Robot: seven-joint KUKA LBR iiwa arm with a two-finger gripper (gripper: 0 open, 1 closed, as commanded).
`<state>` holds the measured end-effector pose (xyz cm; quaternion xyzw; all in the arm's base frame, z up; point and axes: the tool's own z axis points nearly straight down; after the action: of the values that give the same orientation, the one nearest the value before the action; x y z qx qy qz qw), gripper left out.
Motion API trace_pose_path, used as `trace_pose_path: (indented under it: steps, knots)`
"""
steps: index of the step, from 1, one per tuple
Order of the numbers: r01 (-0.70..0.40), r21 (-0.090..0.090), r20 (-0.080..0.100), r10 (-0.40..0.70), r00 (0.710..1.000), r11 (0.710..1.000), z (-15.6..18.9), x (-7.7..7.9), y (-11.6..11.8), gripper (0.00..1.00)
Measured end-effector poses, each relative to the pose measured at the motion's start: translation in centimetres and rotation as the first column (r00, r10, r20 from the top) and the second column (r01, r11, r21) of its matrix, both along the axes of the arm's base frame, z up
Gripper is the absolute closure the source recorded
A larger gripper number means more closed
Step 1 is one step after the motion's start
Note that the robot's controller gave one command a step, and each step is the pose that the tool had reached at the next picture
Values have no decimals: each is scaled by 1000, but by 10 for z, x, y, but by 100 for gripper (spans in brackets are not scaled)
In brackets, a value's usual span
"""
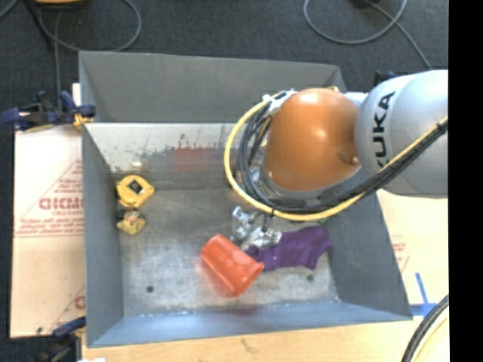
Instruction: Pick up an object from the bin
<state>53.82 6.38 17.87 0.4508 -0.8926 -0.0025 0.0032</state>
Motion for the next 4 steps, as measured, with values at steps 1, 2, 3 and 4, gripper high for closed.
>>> trace_pose_path:
  steps: [1, 2, 3, 4]
  knots:
    - [190, 1, 9, -190, 982, 982, -20, -36, 1, 0]
    - [189, 1, 10, -189, 982, 982, -20, -37, 1, 0]
    - [22, 7, 15, -22, 1000, 1000, -98, -25, 19, 100]
    - [22, 7, 15, -22, 1000, 1000, -98, -25, 19, 100]
